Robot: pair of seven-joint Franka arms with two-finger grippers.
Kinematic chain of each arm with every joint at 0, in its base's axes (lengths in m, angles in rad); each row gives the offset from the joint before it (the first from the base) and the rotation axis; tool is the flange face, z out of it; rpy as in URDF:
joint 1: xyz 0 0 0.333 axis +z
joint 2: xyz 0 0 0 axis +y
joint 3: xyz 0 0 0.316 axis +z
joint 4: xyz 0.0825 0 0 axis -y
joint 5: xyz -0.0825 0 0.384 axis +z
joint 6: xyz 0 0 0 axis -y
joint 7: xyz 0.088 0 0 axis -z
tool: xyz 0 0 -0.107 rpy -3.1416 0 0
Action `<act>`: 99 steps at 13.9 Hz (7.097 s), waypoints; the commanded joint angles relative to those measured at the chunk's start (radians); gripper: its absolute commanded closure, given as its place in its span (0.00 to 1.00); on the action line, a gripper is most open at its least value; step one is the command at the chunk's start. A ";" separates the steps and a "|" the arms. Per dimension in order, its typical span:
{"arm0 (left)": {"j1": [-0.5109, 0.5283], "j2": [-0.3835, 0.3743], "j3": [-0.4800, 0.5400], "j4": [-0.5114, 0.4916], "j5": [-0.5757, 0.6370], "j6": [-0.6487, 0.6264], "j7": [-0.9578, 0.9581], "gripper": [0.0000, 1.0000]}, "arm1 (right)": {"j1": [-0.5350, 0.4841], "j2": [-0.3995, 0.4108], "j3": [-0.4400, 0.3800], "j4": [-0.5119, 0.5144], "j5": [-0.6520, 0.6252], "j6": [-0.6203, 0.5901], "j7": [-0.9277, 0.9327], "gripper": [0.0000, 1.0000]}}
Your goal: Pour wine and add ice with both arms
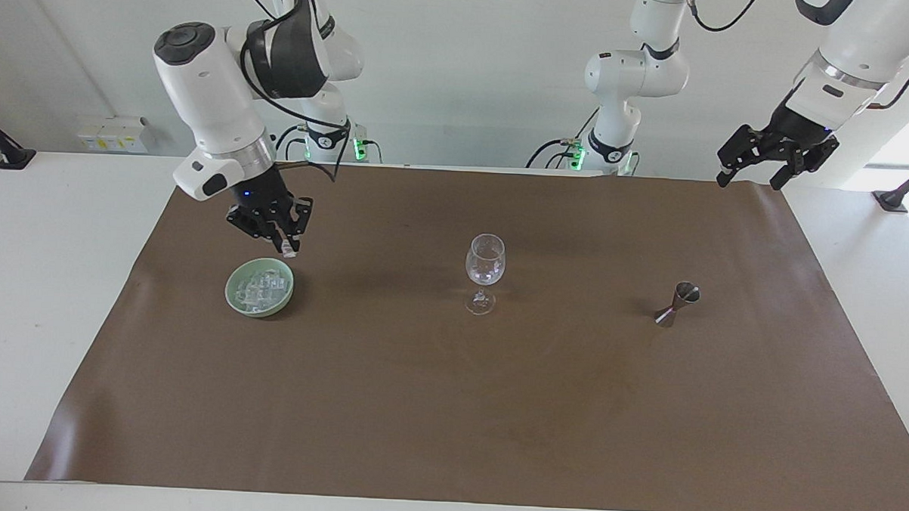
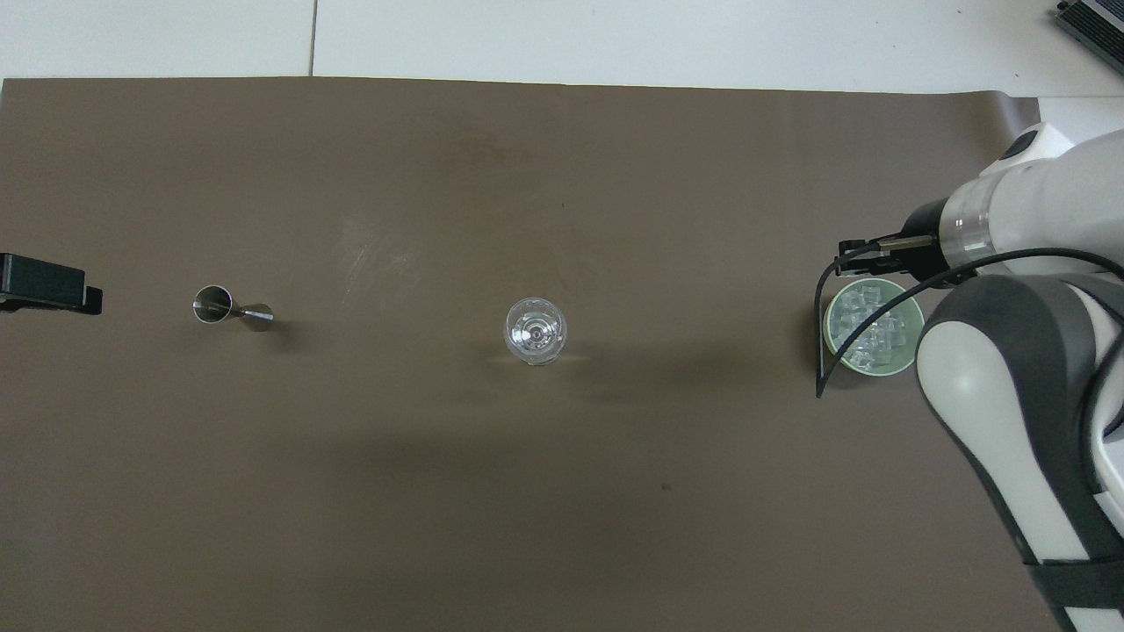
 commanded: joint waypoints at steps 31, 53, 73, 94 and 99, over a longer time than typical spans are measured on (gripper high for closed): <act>0.010 -0.029 -0.008 -0.029 0.019 -0.006 0.002 0.00 | 0.023 0.102 0.442 -0.058 0.124 0.372 0.824 1.00; 0.009 -0.029 -0.008 -0.029 0.019 -0.006 0.002 0.00 | 0.029 0.117 0.442 -0.058 0.122 0.393 0.825 0.59; 0.009 -0.029 -0.008 -0.029 0.019 -0.006 0.002 0.00 | 0.032 0.001 0.223 -0.026 -0.074 0.238 0.657 0.00; 0.009 -0.029 -0.008 -0.029 0.019 -0.006 0.002 0.00 | 0.000 -0.090 -0.141 0.161 -0.083 -0.360 0.035 0.00; 0.009 -0.029 -0.008 -0.029 0.019 -0.004 0.002 0.00 | 0.001 -0.084 -0.141 0.172 -0.077 -0.349 0.032 0.00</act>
